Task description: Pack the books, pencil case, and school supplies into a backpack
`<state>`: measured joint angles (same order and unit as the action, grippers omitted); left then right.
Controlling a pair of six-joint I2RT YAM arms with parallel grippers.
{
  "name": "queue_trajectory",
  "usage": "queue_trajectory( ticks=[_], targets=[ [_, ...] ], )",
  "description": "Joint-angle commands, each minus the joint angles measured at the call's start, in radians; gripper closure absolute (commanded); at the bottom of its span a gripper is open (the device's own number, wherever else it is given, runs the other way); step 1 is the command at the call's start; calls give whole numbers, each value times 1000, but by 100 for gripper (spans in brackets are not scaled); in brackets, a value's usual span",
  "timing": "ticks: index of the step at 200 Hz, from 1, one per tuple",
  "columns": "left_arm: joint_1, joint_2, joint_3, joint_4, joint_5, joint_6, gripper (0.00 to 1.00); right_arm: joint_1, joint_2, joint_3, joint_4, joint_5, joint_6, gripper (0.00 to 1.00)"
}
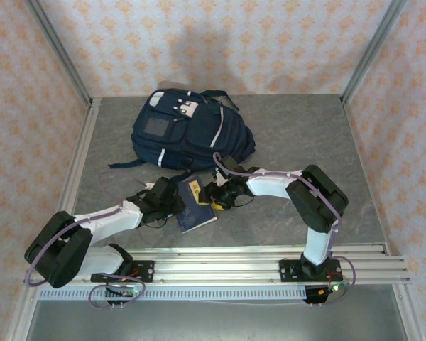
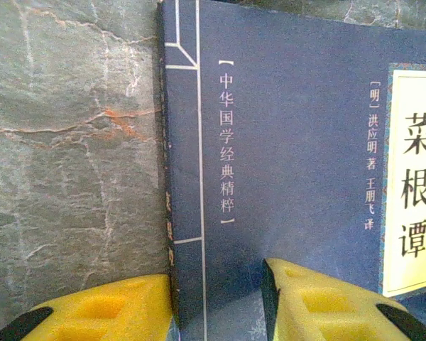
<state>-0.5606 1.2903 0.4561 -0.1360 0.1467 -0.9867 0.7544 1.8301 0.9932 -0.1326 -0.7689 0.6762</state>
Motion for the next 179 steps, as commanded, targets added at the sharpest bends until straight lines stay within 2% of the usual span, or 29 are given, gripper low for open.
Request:
queue_trajectory(
  ticks=[1, 35, 80, 93, 125, 150, 179],
  targets=[
    [-10, 98, -15, 236, 146, -6, 60, 13, 72, -40, 261, -108, 131, 43],
    [-9, 106, -30, 263, 161, -15, 60, 13, 56, -78, 458, -180, 250, 45],
    [-9, 83, -22, 246, 157, -2, 60, 22, 52, -88, 569, -215, 325, 45],
    [-9, 77, -20, 233, 153, 3, 60, 25, 49, -74, 503, -197, 286, 45],
    [-9, 35, -21, 176, 127, 15, 60, 24, 12, -27, 196, -39, 96, 46],
    [-9, -15, -23, 122, 92, 37, 60, 23, -22, -16, 90, 29, 22, 46],
    [-7, -34, -25, 99, 80, 48, 60, 23, -53, -16, 54, 46, 0, 46]
  ],
)
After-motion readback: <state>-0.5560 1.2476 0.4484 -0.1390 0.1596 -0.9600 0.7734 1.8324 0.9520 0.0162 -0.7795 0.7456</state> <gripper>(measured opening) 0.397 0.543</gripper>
